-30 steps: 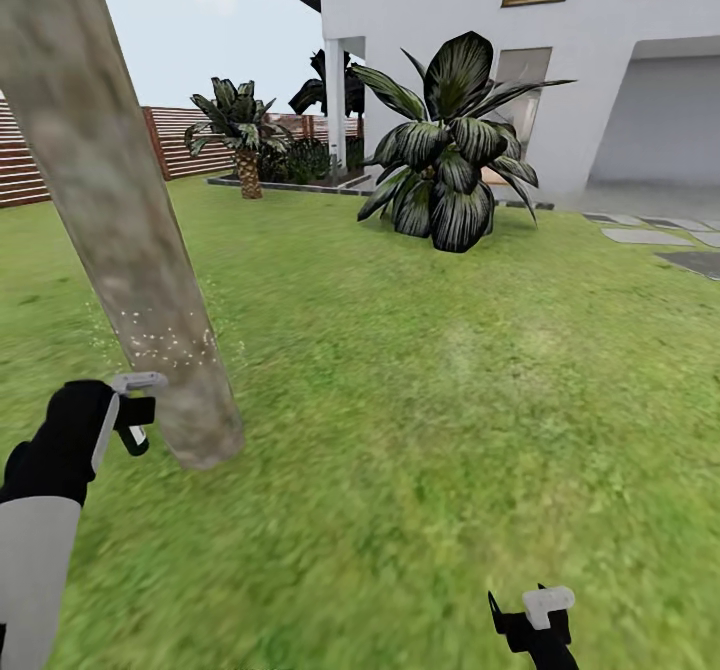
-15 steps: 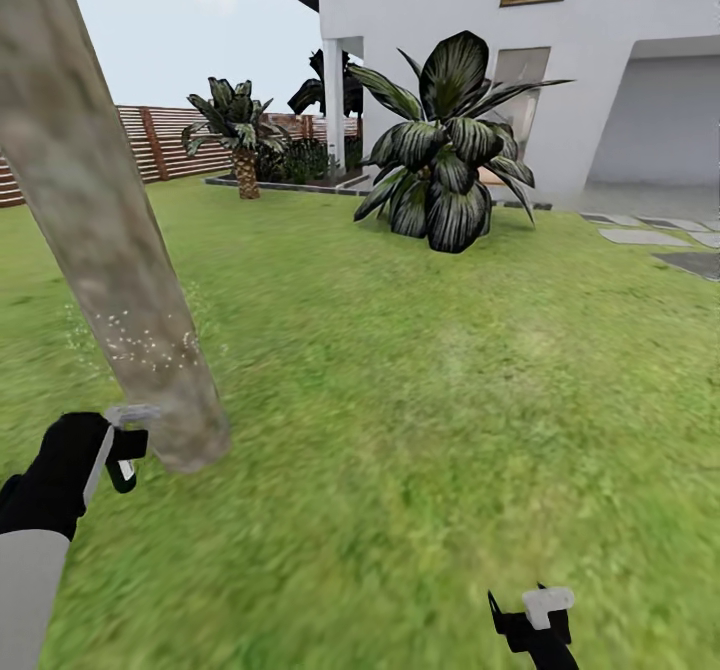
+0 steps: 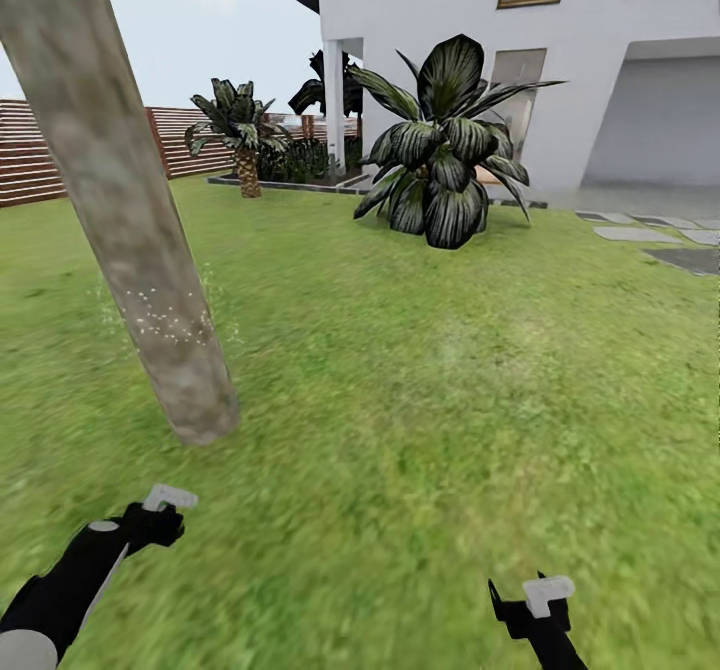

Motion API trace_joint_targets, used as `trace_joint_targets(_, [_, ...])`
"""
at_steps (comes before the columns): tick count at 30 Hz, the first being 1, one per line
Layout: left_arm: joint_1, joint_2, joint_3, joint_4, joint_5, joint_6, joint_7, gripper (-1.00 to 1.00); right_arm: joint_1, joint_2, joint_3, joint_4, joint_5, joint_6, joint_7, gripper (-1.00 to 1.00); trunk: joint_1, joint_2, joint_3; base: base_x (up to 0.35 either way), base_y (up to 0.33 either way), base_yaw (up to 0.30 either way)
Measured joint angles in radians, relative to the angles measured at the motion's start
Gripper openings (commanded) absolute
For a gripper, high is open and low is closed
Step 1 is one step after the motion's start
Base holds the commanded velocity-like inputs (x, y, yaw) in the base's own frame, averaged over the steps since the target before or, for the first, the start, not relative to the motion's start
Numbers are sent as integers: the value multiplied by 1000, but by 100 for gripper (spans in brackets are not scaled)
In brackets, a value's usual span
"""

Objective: In the garden, pick up the pesticide atomizer on the floor and spray pesticide onto both trees until each tree trunk is fully covered.

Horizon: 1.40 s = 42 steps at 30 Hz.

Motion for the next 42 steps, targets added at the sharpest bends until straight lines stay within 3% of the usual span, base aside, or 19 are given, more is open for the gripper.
trace_joint_targets(2, [0,-3,-29,10,-61,-48,-90,-100,0,0,3,-69,1,5,7,100,0,0,0,-67,0,0])
trace_joint_targets(3, [-1,-5,-51,12,-88,-69,-164,-100,0,1,13,-112,4,21,28,100,0,0,0,-19,0,0])
trace_joint_targets(5, [-10,-8,-100,14,-125,-115,-311,-100,-1,0,64,-190,10,106,156,100,0,0,0,-7,0,0])
trace_joint_targets(8, [-16,-8,-166,15,-136,-145,-455,-100,-18,-3,100,-268,8,189,339,100,0,0,0,-2,0,0])
trace_joint_targets(9, [-17,-9,-186,14,-139,-150,-504,-100,-23,-3,109,-301,22,201,411,100,0,0,0,0,0,0])
trace_joint_targets(11, [-16,-13,-206,13,-144,-153,-554,-100,-26,-4,143,-351,92,212,546,100,0,0,0,0,0,0])
trace_joint_targets(13, [-15,-19,-248,10,-174,-153,-569,-100,-28,-1,159,-372,156,216,619,100,0,0,0,0,0,0])
trace_joint_targets(16, [-16,-39,-318,8,-199,-152,-578,-100,-29,11,171,-379,182,218,644,100,0,0,0,0,0,0])
trace_joint_targets(18, [-17,-55,-334,11,-206,-148,-578,-100,-30,28,210,-380,188,217,647,100,0,0,0,0,0,0])
trace_joint_targets(19, [-18,-60,-337,12,-210,-147,-577,-100,-30,32,230,-380,189,217,649,-100,0,0,0,0,0,0])
trace_joint_targets(23, [-18,-74,-341,14,-248,-143,-578,-100,-33,41,316,-381,193,216,656,-100,0,0,0,0,0,0])
trace_joint_targets(25, [-18,-80,-348,15,-258,-142,-579,-100,-39,53,338,-382,192,217,667,-100,0,0,0,0,0,0])
trace_joint_targets(27, [-18,-89,-363,15,-266,-142,-579,-100,-60,73,343,-382,193,224,732,-100,0,0,0,0,0,0])
trace_joint_targets(30, [-18,-101,-377,15,-277,-141,-581,-100,-103,96,349,-383,191,292,829,-100,0,0,0,0,0,0])
trace_joint_targets(33, [-19,-116,-379,14,-282,-141,-629,-100,-117,127,349,-389,191,314,845,-100,0,0,0,0,0,0])
trace_joint_targets(35, [-19,-126,-379,13,-307,-140,-653,-100,-118,134,349,-415,190,317,848,-100,0,0,0,0,0,0])
trace_joint_targets(37, [-19,-156,-378,13,-350,-138,-658,-100,-118,138,349,-424,190,318,849,-100,0,0,0,0,0,0])
trace_joint_targets(42, [-24,-197,-377,13,-373,-136,-658,-100,-118,160,351,-425,189,318,850,-100,0,0,0,0,0,0])
